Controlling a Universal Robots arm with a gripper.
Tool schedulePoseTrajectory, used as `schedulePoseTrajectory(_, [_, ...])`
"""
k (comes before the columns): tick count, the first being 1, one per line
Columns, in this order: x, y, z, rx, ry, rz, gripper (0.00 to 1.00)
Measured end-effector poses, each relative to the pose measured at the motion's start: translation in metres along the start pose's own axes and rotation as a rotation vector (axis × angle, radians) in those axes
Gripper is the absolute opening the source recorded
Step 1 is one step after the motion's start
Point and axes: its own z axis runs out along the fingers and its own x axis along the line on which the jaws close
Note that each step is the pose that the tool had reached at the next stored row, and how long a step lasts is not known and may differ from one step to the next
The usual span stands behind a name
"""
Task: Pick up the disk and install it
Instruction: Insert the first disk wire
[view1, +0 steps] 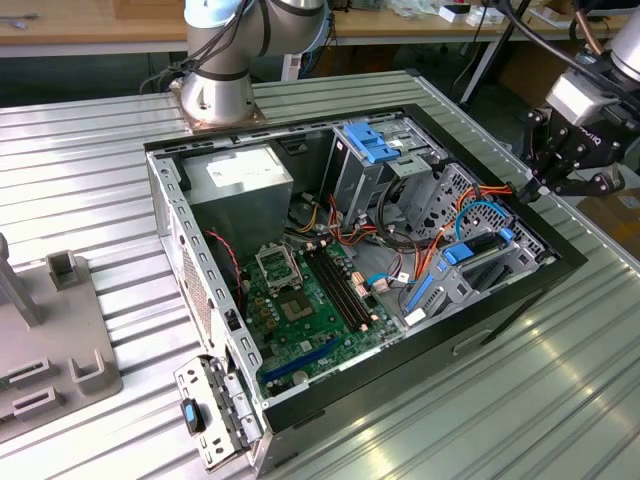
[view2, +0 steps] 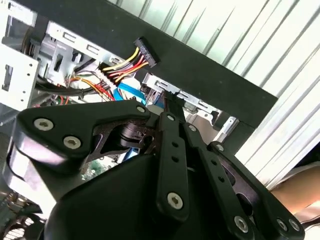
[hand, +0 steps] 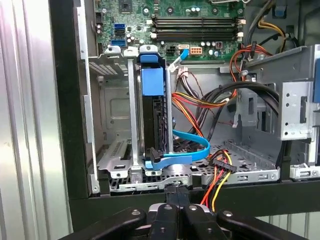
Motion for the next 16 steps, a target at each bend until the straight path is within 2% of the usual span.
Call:
schedulePoseTrajectory(1, [0.0001, 0.0001, 0.0016, -0.0036, -0.0046, -0.055, 0.11])
schedulePoseTrajectory(4, [0.0002, -0.0001, 0.0035, -0.0081, -0.0105, -0.122, 0.11])
schedulePoseTrajectory(5, [-0.0004, -0.0027, 0.0041, -0.0096, -0.0126, -0.147, 0.11])
schedulePoseTrajectory(9, [-0.0045, -0.0100, 0.0053, -0.0110, -0.0144, -0.167, 0.11])
schedulePoseTrajectory(14, [-0.0055, -0.0101, 0.0066, -0.0167, -0.0218, -0.252, 0.11])
schedulePoseTrajectory(16, [-0.0056, -0.0102, 0.0077, -0.0203, -0.0268, -0.306, 0.11])
